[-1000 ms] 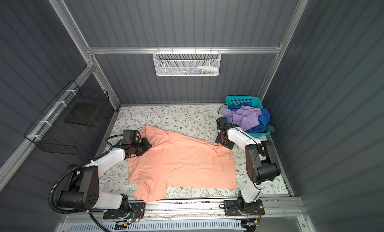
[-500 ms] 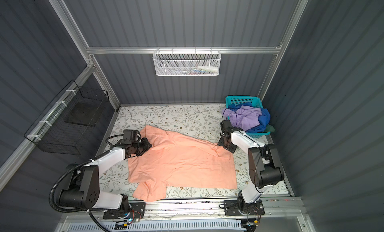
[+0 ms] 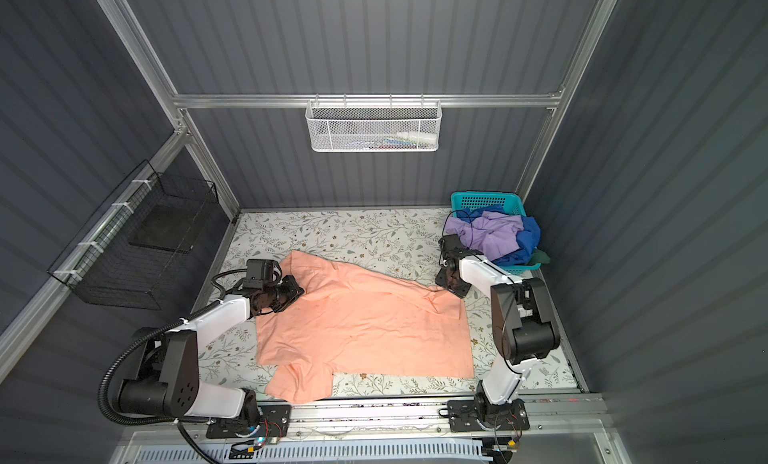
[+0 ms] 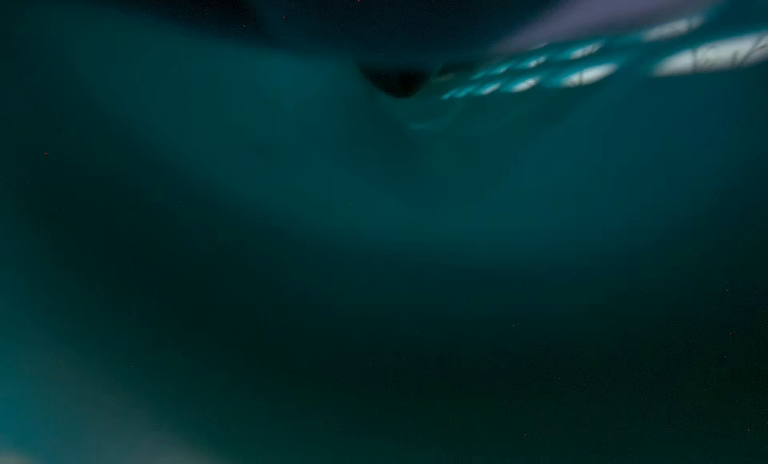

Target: Fold and stack the t-shirts

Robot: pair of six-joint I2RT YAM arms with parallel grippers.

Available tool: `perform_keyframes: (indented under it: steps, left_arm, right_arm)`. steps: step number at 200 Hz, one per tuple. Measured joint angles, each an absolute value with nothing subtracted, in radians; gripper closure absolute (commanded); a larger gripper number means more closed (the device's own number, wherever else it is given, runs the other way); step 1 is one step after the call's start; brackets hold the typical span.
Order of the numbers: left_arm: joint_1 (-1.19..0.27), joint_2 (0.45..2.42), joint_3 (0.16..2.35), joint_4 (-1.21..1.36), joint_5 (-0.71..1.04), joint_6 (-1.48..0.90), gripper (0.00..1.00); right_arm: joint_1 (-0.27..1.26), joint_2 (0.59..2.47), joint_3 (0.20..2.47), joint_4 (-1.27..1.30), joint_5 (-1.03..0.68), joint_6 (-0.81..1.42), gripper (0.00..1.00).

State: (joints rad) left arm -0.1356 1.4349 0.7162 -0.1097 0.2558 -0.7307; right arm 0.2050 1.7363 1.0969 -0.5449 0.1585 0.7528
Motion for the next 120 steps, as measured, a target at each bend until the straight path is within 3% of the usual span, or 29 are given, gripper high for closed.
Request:
perform_keyframes:
  steps: [16,39,120]
  left_arm:
    - [-0.136,1.435,0.716,-0.110,0.255,-0.731,1.00]
    - [-0.136,1.435,0.716,-0.110,0.256,-0.731,1.00]
    - [-0.136,1.435,0.719,-0.110,0.255,-0.730,1.00]
  right_arm:
    - [0.204,1.736,1.097,-0.543,0.157,0.760,0.64]
    - [0.204,1.736,1.097,-0.542,0.155,0.758,0.68]
    - [0.205,1.699,1.051,-0.503,0.121,0.770,0.63]
